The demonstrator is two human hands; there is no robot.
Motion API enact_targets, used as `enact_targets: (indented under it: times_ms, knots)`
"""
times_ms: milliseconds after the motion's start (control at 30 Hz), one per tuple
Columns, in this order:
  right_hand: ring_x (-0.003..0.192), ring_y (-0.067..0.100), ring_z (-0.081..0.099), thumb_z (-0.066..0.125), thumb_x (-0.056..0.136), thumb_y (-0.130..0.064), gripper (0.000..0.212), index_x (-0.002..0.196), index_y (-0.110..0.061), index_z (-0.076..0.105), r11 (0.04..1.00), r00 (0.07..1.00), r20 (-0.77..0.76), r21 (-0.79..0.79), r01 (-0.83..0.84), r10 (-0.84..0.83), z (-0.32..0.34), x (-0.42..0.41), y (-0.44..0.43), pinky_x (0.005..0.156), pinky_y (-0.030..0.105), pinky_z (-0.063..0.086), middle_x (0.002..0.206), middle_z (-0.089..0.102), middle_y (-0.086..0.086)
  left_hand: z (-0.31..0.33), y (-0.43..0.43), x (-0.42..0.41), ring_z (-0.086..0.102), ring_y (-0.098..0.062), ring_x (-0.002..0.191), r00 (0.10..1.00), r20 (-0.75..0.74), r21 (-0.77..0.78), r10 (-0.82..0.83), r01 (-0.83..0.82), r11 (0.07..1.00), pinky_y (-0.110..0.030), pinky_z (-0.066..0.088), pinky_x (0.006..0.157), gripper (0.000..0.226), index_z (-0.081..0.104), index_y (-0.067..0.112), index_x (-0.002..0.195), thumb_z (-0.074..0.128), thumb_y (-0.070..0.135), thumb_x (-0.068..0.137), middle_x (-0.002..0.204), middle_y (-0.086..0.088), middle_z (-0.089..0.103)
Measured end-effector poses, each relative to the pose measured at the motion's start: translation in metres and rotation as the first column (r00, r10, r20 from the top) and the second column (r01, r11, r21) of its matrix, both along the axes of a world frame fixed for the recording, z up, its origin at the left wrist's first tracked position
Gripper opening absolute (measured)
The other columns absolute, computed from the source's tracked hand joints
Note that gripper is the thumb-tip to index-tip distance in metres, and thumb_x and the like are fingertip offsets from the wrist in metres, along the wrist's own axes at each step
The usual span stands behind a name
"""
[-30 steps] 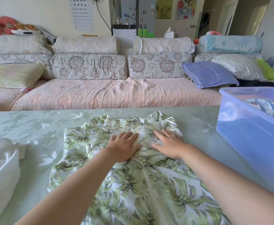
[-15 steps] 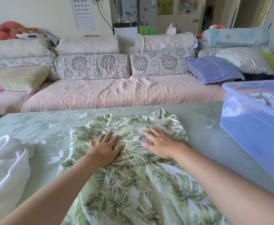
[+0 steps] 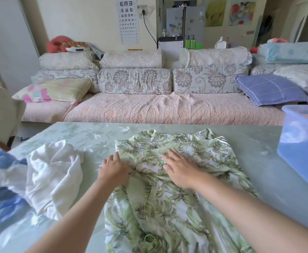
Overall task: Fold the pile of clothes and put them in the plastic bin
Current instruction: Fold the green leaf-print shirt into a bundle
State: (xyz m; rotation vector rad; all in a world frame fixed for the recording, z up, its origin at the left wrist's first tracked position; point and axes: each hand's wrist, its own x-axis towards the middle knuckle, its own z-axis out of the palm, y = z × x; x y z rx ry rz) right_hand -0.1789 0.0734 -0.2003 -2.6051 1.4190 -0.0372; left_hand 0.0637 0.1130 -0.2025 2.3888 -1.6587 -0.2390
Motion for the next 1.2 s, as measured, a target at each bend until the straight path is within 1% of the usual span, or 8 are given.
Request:
enact_targets:
  times_ms: [233,467,600,733,800,933,1100,1200]
  knots:
    - [0.154,0.023,-0.001,0.015,0.106,-0.046,0.059,0.159,-0.024,0.004,0.999,0.998,-0.064,0.026,-0.024,0.026,0.007,0.061,-0.019,0.125,0.051,0.004,0.166,-0.002,0.0,-0.002,-0.016,0.027,0.052,-0.035,0.11,0.972,-0.178,-0.025,0.153,-0.16,0.987,-0.041,0.046,0.092,0.042,0.051,0.0,0.12,0.027,0.03,0.104,0.121,-0.022,0.054]
    - [0.151,0.026,-0.018,0.02,0.099,-0.067,0.073,0.156,-0.037,-0.012,0.993,0.98,-0.193,0.101,0.068,-0.047,-0.015,0.079,-0.037,0.117,0.065,-0.009,0.161,-0.023,0.0,-0.01,-0.043,0.029,0.059,-0.027,0.076,0.966,-0.21,-0.044,0.151,-0.163,0.986,-0.033,0.053,0.062,0.014,0.046,0.008,0.072,0.043,0.007,0.086,0.086,-0.012,0.059]
    - [0.15,0.025,-0.019,0.014,0.094,-0.075,0.076,0.154,-0.039,-0.016,0.995,0.982,-0.185,0.072,0.063,-0.048,-0.024,0.079,-0.04,0.116,0.067,-0.01,0.16,-0.026,-0.001,0.0,-0.052,0.027,0.052,-0.021,0.076,0.955,-0.244,0.05,0.169,-0.161,0.986,-0.028,0.049,0.069,0.016,0.042,0.007,0.079,0.039,0.01,0.094,0.076,-0.006,0.046]
    - [0.15,0.026,-0.019,0.015,0.093,-0.076,0.079,0.155,-0.037,-0.015,0.994,0.985,-0.167,0.088,0.061,-0.045,-0.021,0.078,-0.037,0.117,0.065,-0.01,0.161,-0.025,0.001,0.009,-0.061,0.022,0.057,-0.017,0.069,0.922,-0.364,0.023,0.129,-0.13,0.991,-0.023,0.044,0.057,0.022,0.058,-0.001,0.108,0.042,0.011,0.098,0.088,-0.007,0.06]
    - [0.15,0.023,-0.019,0.023,0.093,-0.075,0.083,0.156,-0.035,-0.015,0.993,0.994,-0.102,0.109,0.052,-0.041,-0.015,0.075,-0.035,0.119,0.061,-0.008,0.161,-0.023,-0.001,0.016,-0.062,0.015,0.052,-0.018,0.058,0.82,-0.572,-0.072,0.019,-0.073,0.995,-0.024,0.039,0.049,0.033,0.058,0.009,0.128,0.045,0.019,0.099,0.078,-0.005,0.062]
    - [0.153,0.022,-0.005,0.056,0.098,-0.029,0.093,0.155,-0.036,-0.018,0.987,0.952,0.265,0.091,0.135,-0.155,0.004,0.058,-0.042,0.124,0.05,0.001,0.166,-0.007,-0.006,0.041,-0.081,-0.009,0.038,-0.01,0.045,0.689,-0.707,-0.192,-0.161,0.032,0.981,-0.023,0.032,0.042,0.052,0.045,0.03,0.145,0.05,0.012,0.096,0.071,-0.003,0.053]
    - [0.142,0.028,0.037,0.058,0.094,-0.01,0.1,0.155,-0.035,-0.017,0.971,0.902,0.366,0.015,0.239,-0.228,0.025,0.02,-0.057,0.107,0.045,0.044,0.166,0.012,0.002,0.05,-0.078,-0.08,0.059,-0.013,0.063,0.581,-0.734,-0.183,-0.352,0.329,0.926,-0.027,0.049,0.06,0.064,0.032,0.023,0.15,0.059,0.014,0.093,0.106,-0.009,0.069]
    - [0.147,0.033,0.029,0.051,0.089,0.004,0.106,0.153,-0.045,-0.019,0.974,0.954,0.201,0.015,0.224,-0.222,0.021,-0.009,-0.06,0.109,0.045,0.04,0.167,0.001,0.001,0.036,-0.081,-0.095,0.07,-0.023,0.094,0.522,-0.788,-0.075,-0.326,0.445,0.892,-0.041,0.055,0.092,0.068,0.032,0.022,0.15,0.062,0.011,0.09,0.114,-0.007,0.068]
